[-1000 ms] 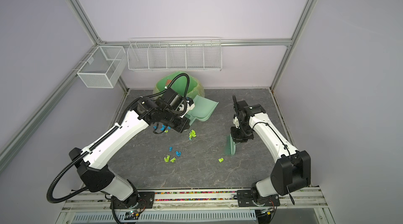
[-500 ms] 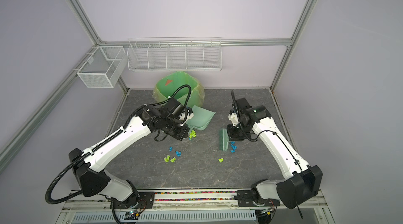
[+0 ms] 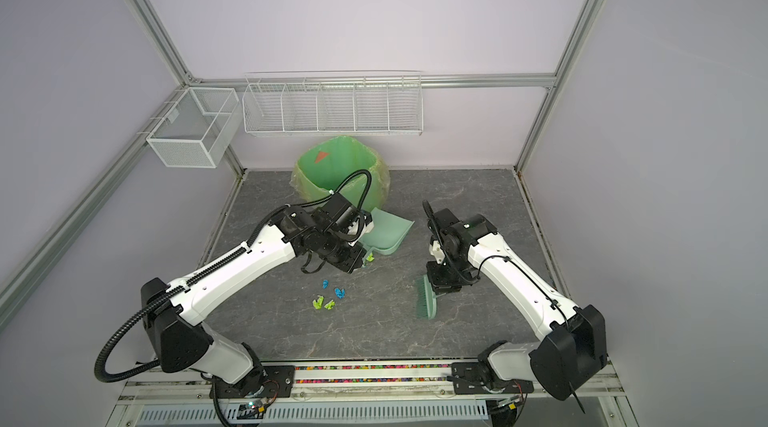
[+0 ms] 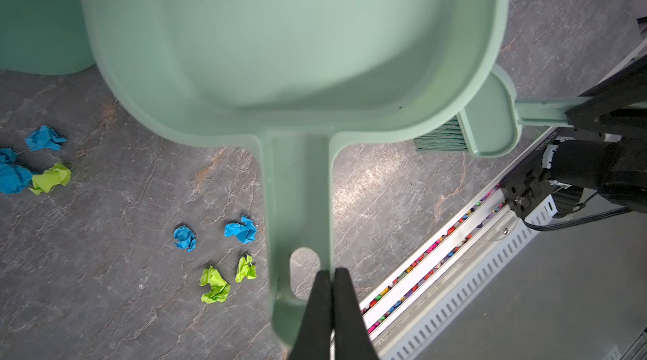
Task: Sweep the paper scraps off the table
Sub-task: 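Move the dustpan toward the scraps with the left gripper while the right lowers the brush, then set the dustpan beside the scraps with the left gripper while the right positions the brush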
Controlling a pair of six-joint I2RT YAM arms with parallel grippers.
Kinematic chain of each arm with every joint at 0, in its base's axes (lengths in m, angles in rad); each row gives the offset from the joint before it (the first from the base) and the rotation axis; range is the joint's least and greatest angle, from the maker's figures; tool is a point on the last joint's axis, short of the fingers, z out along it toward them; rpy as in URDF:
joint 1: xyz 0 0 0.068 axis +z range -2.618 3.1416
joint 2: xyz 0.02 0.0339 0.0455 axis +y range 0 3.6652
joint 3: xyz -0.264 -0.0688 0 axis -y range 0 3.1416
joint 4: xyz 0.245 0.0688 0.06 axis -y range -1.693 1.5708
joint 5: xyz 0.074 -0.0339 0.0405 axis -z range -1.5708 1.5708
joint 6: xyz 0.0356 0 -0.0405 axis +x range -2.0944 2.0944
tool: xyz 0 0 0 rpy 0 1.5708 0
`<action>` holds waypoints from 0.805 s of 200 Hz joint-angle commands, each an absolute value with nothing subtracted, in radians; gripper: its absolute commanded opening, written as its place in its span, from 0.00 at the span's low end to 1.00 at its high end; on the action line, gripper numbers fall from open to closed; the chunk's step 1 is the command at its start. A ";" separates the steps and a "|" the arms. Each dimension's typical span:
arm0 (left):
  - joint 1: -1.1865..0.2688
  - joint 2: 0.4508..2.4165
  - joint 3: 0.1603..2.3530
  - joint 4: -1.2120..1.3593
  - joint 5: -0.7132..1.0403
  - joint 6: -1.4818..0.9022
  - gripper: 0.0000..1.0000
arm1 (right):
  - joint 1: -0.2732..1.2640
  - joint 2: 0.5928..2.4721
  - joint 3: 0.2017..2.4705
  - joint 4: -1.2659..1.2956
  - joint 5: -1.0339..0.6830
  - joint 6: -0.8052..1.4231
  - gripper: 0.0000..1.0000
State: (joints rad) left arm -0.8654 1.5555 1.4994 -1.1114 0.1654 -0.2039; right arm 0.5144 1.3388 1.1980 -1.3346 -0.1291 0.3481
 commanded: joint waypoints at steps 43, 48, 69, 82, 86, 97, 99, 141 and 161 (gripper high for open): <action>-0.916 1.592 1.504 -1.113 0.177 -0.173 0.00 | 0.363 1.317 1.273 -1.415 0.041 0.291 0.07; -0.920 1.593 1.499 -1.110 0.178 -0.177 0.00 | 0.361 1.315 1.288 -1.414 0.028 0.287 0.07; -0.932 1.589 1.469 -1.085 0.193 -0.194 0.00 | 0.357 1.289 1.332 -1.376 -0.056 0.297 0.07; -0.938 1.588 1.449 -1.066 0.197 -0.201 0.00 | 0.355 1.287 1.359 -1.366 -0.073 0.304 0.07; -0.940 1.589 1.445 -1.064 0.199 -0.204 0.00 | 0.356 1.290 1.368 -1.368 -0.069 0.305 0.07; -0.943 1.593 1.434 -1.055 0.198 -0.209 0.00 | 0.354 1.302 1.394 -1.382 -0.048 0.299 0.07; -0.944 1.593 1.432 -1.054 0.198 -0.210 0.00 | 0.353 1.305 1.399 -1.384 -0.043 0.299 0.07; -0.979 1.609 1.420 -1.055 0.160 -0.211 0.00 | 0.330 1.328 1.453 -1.430 0.053 0.281 0.07; -0.998 1.613 1.410 -1.055 0.139 -0.211 0.00 | 0.310 1.317 1.468 -1.447 0.113 0.283 0.07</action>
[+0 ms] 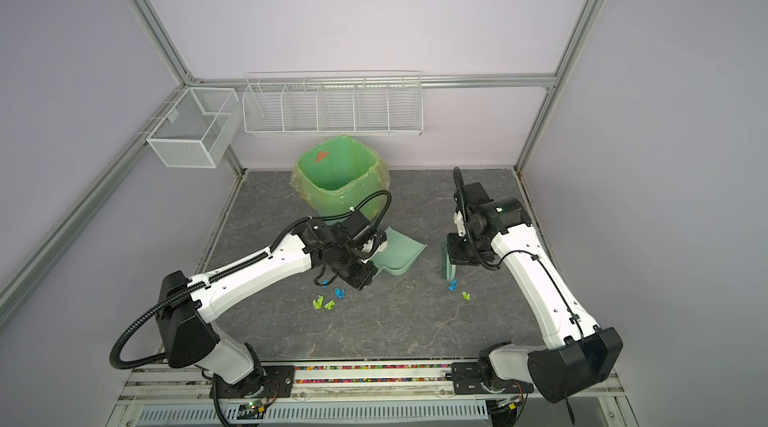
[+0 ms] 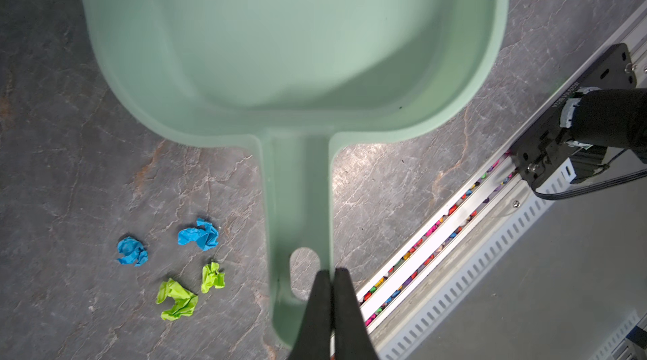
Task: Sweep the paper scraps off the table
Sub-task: 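Set the dustpan beside the scraps with the left gripper while the right positions the brush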
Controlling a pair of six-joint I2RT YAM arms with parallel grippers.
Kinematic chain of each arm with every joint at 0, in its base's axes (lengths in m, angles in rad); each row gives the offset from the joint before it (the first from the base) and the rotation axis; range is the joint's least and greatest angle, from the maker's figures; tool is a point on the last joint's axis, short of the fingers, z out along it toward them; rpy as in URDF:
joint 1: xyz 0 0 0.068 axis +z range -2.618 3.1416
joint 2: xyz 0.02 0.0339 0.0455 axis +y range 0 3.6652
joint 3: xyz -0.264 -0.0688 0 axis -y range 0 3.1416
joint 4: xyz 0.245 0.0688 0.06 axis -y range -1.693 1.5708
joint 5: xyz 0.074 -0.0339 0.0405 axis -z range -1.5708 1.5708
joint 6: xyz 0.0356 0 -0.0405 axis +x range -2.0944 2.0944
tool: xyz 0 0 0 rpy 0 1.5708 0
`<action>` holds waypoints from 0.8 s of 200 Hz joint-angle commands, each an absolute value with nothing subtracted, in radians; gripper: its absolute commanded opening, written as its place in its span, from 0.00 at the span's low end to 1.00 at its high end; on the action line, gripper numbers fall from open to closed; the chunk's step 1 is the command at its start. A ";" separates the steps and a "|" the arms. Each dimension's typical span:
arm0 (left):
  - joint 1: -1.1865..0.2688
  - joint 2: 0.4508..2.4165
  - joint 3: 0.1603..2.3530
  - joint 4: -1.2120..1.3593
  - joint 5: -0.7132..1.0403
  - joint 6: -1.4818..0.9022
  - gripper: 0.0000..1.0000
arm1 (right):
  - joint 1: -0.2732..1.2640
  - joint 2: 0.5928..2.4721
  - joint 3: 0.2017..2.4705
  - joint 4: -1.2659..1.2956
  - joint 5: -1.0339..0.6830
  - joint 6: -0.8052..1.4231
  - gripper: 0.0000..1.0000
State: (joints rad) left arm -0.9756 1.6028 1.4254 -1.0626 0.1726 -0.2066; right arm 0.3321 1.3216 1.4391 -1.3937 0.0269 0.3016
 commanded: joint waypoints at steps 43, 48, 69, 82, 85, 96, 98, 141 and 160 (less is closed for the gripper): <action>-1.015 1.641 1.396 -1.070 0.100 -0.228 0.00 | 0.274 1.291 1.478 -1.468 0.142 0.288 0.07; -1.019 1.641 1.390 -1.063 0.098 -0.232 0.00 | 0.273 1.287 1.471 -1.464 0.144 0.290 0.07; -1.036 1.640 1.363 -1.022 0.105 -0.240 0.00 | 0.258 1.287 1.450 -1.462 0.167 0.295 0.07; -1.043 1.645 1.354 -1.007 0.107 -0.245 0.00 | 0.253 1.290 1.440 -1.471 0.210 0.299 0.07; -1.045 1.646 1.352 -1.005 0.105 -0.246 0.00 | 0.252 1.292 1.438 -1.474 0.221 0.300 0.07; -1.053 1.653 1.347 -1.001 0.092 -0.248 0.00 | 0.243 1.294 1.437 -1.479 0.233 0.308 0.07; -1.054 1.655 1.345 -1.000 0.089 -0.249 0.00 | 0.243 1.294 1.436 -1.478 0.231 0.309 0.07; -1.102 1.679 1.313 -0.964 0.065 -0.254 0.00 | 0.232 1.298 1.402 -1.480 0.266 0.344 0.07; -1.116 1.696 1.310 -0.962 0.041 -0.254 0.00 | 0.226 1.299 1.379 -1.478 0.286 0.347 0.07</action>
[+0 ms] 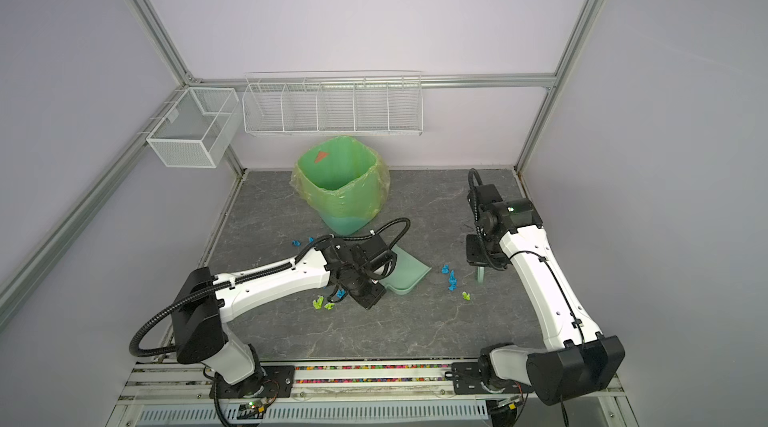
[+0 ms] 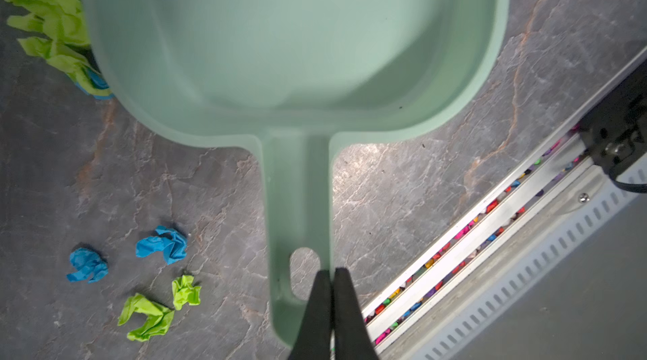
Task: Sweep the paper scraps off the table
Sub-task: 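Set the dustpan beside the scraps with the left gripper while the right positions the brush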
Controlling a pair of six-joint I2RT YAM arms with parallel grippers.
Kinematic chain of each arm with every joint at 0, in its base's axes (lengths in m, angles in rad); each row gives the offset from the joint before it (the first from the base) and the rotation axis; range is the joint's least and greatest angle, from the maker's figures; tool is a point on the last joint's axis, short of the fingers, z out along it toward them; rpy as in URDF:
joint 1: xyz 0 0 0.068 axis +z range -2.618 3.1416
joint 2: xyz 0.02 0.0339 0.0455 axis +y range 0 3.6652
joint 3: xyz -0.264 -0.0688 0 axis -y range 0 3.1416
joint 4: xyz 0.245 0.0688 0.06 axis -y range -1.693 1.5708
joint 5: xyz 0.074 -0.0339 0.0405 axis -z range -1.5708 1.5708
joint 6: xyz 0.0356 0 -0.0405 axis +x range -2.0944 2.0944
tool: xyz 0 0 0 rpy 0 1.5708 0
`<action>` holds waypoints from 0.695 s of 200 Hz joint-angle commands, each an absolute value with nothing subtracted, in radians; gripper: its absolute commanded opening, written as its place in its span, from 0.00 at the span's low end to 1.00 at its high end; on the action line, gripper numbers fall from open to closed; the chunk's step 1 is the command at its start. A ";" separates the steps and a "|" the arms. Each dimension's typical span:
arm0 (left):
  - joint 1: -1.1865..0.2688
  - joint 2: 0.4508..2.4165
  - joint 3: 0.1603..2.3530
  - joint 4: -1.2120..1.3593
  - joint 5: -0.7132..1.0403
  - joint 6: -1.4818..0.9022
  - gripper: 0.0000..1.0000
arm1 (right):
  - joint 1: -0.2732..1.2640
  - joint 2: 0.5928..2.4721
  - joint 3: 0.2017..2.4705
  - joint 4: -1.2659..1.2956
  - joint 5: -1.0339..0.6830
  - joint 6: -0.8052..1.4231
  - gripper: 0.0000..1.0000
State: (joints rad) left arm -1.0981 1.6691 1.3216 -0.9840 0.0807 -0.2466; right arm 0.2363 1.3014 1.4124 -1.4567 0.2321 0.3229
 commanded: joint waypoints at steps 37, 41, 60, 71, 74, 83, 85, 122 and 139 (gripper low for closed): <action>-1.121 1.709 1.311 -0.968 0.012 -0.239 0.00 | 0.221 1.308 1.357 -1.479 0.305 0.351 0.07; -1.121 1.709 1.311 -0.970 0.007 -0.239 0.00 | 0.220 1.309 1.357 -1.479 0.305 0.352 0.07; -1.123 1.710 1.313 -0.970 0.010 -0.230 0.00 | 0.219 1.313 1.349 -1.469 0.294 0.349 0.07; -1.129 1.712 1.310 -0.962 0.026 -0.227 0.00 | 0.219 1.318 1.343 -1.465 0.291 0.348 0.07; -1.131 1.711 1.309 -0.960 0.029 -0.227 0.00 | 0.219 1.320 1.342 -1.464 0.290 0.348 0.07; -1.141 1.719 1.306 -0.956 0.028 -0.226 0.00 | 0.219 1.327 1.338 -1.460 0.286 0.345 0.07; -1.144 1.720 1.307 -0.955 0.028 -0.225 0.00 | 0.219 1.328 1.336 -1.459 0.283 0.345 0.07; -1.213 1.760 1.319 -0.957 0.000 -0.196 0.00 | 0.219 1.337 1.301 -1.438 0.263 0.339 0.07; -1.239 1.776 1.329 -0.963 -0.020 -0.195 0.00 | 0.219 1.339 1.284 -1.428 0.257 0.338 0.07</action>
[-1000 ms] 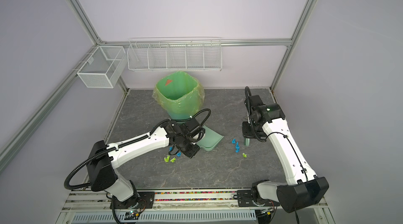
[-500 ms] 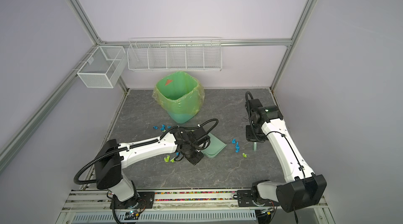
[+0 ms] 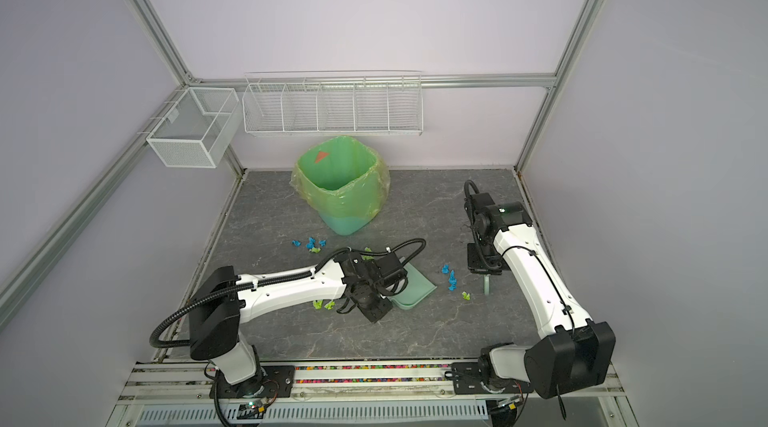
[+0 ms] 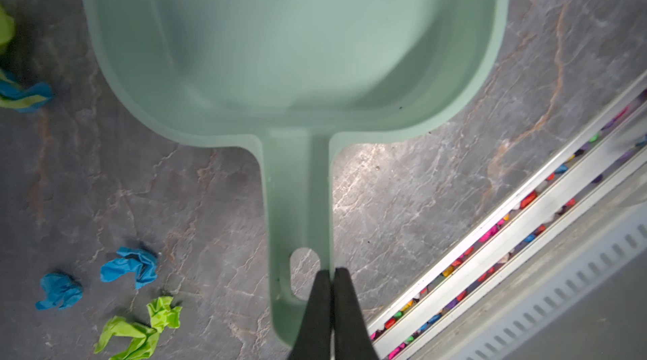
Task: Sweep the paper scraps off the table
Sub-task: 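Set the dustpan beside the scraps with the left gripper while the right positions the brush, then sweep scraps into the dustpan with the right gripper's brush toward the left gripper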
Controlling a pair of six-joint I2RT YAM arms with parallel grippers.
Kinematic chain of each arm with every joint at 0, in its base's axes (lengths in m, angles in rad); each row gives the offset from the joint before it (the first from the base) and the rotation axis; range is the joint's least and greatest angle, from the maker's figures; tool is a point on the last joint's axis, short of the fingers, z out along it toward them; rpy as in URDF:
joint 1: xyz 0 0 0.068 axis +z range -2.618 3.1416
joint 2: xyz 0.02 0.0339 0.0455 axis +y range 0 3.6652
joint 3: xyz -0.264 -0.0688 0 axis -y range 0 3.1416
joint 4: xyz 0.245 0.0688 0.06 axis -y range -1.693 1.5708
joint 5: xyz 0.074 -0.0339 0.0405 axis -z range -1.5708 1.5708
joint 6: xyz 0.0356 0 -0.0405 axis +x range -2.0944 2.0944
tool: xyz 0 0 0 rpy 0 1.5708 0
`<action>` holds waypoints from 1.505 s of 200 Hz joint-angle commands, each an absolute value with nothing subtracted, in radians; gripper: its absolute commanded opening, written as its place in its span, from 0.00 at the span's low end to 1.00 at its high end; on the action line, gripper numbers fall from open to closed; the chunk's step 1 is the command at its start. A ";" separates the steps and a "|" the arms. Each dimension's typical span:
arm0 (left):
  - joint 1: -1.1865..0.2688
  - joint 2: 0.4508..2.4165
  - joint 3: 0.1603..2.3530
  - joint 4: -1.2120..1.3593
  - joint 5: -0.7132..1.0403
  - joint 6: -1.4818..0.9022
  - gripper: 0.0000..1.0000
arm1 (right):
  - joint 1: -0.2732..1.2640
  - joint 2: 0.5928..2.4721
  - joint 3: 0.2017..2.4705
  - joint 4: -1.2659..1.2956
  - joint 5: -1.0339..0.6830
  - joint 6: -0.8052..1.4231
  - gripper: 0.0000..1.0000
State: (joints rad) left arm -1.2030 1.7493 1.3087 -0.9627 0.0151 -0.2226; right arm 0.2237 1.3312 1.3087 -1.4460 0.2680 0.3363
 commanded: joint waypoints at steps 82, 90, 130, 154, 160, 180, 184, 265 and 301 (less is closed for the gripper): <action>-1.260 1.825 1.371 -0.965 0.024 -0.191 0.00 | 0.225 1.338 1.215 -1.365 0.145 0.334 0.07; -1.260 1.827 1.373 -0.965 0.029 -0.190 0.00 | 0.227 1.337 1.211 -1.360 0.137 0.333 0.07; -1.261 1.851 1.393 -0.981 0.035 -0.189 0.00 | 0.232 1.342 1.197 -1.338 0.112 0.329 0.07; -1.267 1.861 1.402 -0.991 0.017 -0.180 0.00 | 0.239 1.350 1.198 -1.329 0.096 0.324 0.07; -1.267 1.862 1.406 -0.993 0.014 -0.179 0.00 | 0.242 1.352 1.201 -1.327 0.092 0.322 0.07; -1.268 1.870 1.414 -0.999 0.012 -0.178 0.00 | 0.251 1.360 1.201 -1.316 0.079 0.320 0.07; -1.269 1.871 1.417 -0.998 0.011 -0.178 0.00 | 0.253 1.363 1.201 -1.313 0.075 0.319 0.07; -1.269 1.906 1.458 -1.025 0.010 -0.162 0.00 | 0.326 1.395 1.221 -1.288 0.026 0.334 0.07; -1.269 1.909 1.461 -1.044 -0.011 -0.157 0.00 | 0.348 1.406 1.223 -1.285 0.032 0.338 0.07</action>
State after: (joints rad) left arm -1.2636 1.8984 1.4326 -1.0084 0.0162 -0.1772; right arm 0.3351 1.3865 1.2201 -1.2854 0.0643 0.3332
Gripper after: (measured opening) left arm 0.048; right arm 0.114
